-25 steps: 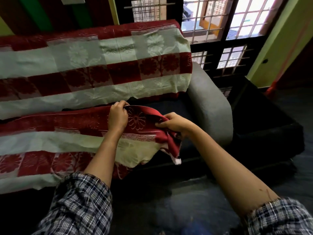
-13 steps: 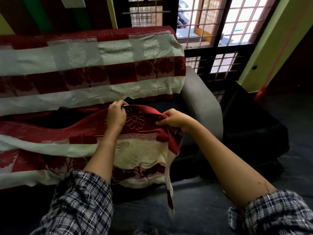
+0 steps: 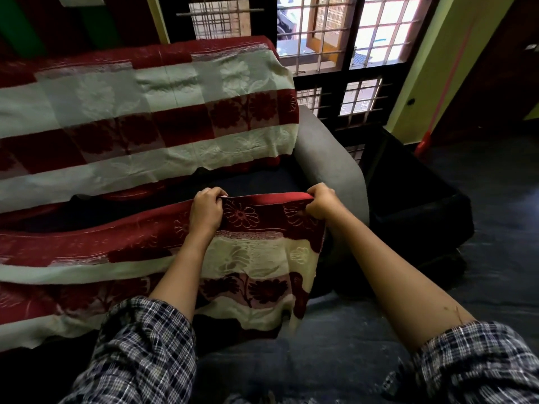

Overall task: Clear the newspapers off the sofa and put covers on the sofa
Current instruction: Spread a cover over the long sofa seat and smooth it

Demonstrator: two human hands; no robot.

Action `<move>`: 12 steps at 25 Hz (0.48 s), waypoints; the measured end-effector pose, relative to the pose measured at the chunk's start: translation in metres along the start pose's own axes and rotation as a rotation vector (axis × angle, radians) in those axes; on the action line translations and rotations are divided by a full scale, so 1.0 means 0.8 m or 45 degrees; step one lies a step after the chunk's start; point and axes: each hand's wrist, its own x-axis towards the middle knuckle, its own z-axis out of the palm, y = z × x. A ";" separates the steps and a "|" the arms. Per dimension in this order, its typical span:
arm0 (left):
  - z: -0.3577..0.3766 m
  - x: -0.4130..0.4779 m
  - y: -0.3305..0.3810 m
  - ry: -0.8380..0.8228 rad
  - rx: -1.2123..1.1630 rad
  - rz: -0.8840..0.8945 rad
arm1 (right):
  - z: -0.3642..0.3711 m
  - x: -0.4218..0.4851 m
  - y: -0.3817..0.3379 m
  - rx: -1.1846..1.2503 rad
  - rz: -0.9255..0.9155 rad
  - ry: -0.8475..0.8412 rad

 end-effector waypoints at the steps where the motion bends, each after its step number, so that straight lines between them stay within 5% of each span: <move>1: 0.004 0.006 0.001 -0.012 -0.001 0.009 | -0.001 0.003 0.005 0.110 0.024 0.084; 5: 0.027 0.024 0.008 -0.042 0.011 0.039 | 0.002 0.016 0.028 0.417 0.086 0.412; 12: 0.088 0.080 0.013 -0.085 0.038 0.061 | 0.015 0.091 0.058 0.501 -0.004 0.609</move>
